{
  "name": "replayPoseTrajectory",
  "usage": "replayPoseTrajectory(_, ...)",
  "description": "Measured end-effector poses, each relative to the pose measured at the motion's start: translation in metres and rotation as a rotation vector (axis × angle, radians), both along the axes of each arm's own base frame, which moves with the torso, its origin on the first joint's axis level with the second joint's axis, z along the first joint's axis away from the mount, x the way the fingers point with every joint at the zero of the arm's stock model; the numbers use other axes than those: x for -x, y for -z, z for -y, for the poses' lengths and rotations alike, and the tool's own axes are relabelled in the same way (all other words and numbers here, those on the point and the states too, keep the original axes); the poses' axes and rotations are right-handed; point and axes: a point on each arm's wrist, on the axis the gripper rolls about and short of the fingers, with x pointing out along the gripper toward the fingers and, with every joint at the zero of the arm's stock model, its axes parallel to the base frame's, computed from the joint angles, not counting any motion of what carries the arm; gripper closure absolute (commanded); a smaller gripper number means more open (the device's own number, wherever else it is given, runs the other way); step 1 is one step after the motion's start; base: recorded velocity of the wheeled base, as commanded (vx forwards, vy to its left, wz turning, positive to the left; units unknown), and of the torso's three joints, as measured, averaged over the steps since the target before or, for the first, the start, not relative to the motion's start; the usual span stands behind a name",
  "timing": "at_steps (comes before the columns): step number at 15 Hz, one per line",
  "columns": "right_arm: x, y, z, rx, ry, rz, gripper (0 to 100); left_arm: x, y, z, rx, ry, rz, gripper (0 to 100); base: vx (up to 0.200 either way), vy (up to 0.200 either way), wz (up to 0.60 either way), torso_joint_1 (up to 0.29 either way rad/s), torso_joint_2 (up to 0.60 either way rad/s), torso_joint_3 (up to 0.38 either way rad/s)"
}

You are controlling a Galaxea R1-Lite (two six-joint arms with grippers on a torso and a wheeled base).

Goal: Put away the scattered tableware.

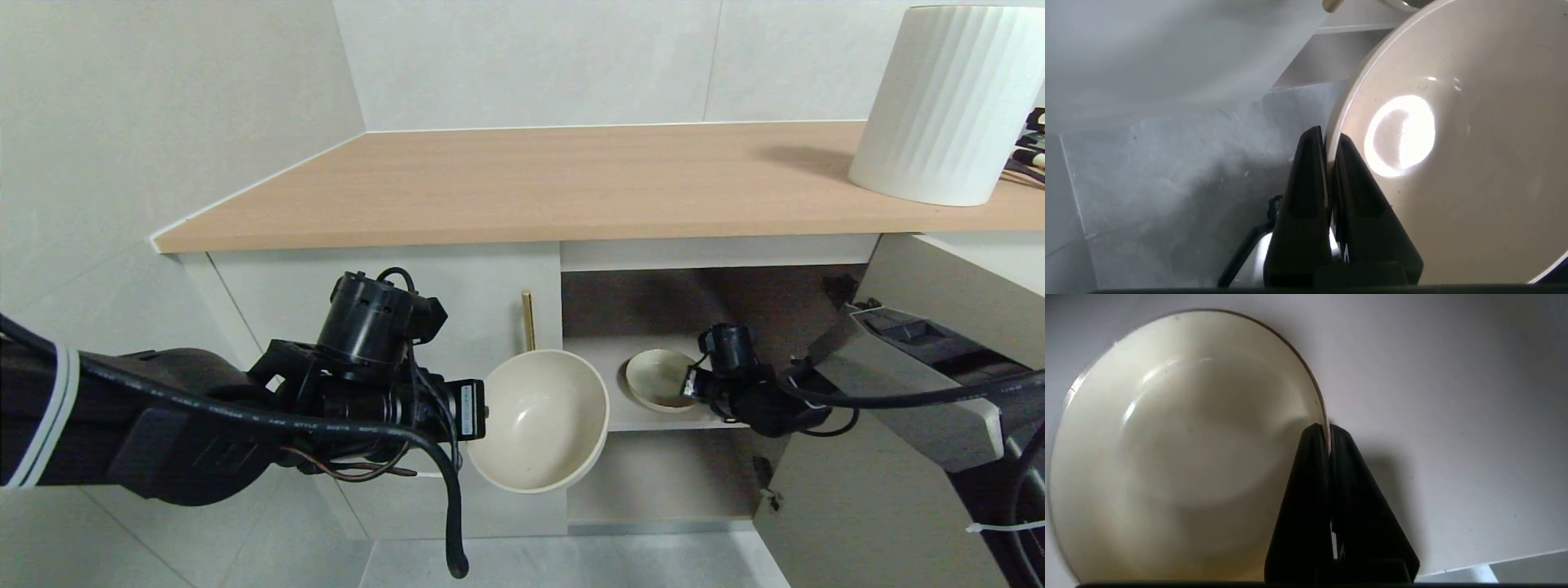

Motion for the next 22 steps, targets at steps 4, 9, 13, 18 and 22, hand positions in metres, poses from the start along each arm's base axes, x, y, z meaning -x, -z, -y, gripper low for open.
replayPoseTrajectory(4,-0.001,0.001,0.000,0.002,0.002,0.000,0,0.000,0.000,0.000,0.000,0.000,0.000,100,0.000,0.000,0.00,0.000,0.00,0.000)
replayPoseTrajectory(9,-0.001,0.001,0.000,0.002,0.002,0.001,0,0.000,0.000,0.000,-0.001,0.000,-0.001,100,0.000,0.000,0.00,0.000,0.00,0.000)
replayPoseTrajectory(13,0.004,-0.006,0.001,-0.004,0.007,-0.007,0,-0.001,0.001,0.000,-0.002,0.001,-0.001,100,0.000,0.000,0.00,0.000,0.00,0.000)
replayPoseTrajectory(18,0.060,-0.065,-0.019,-0.022,-0.125,-0.100,0,0.001,0.016,0.016,-0.063,0.023,-0.014,100,0.000,0.000,0.00,0.000,0.00,0.000)
replayPoseTrajectory(22,0.128,-0.116,-0.055,-0.010,-0.309,-0.165,0,0.005,0.040,0.031,-0.183,0.045,-0.055,100,0.000,0.000,0.00,0.000,0.00,0.000)
